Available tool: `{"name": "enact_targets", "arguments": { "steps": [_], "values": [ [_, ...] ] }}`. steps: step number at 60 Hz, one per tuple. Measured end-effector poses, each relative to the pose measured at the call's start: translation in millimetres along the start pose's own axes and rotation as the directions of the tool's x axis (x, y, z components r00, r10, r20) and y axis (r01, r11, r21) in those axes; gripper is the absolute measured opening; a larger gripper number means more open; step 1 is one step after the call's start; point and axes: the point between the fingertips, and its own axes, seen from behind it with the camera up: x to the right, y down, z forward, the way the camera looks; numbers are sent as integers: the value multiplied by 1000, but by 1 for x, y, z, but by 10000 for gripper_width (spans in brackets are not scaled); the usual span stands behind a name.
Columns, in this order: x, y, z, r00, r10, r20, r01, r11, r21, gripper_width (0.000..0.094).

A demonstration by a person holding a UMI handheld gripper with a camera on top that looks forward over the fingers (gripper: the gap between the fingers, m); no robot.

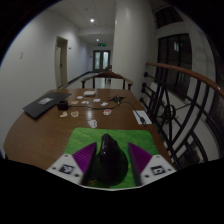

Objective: Arrange mouse

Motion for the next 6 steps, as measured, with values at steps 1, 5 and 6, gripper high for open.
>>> {"name": "enact_targets", "arguments": {
  "steps": [1, 5, 6],
  "values": [
    [1, 0, -3, 1000, 1, 0, -1, 1000, 1, 696],
    [6, -3, -19, 1000, 13, 1, -13, 1000, 26, 864],
    [7, -4, -25, 1000, 18, 0, -18, 999, 32, 850]
  ]
}}
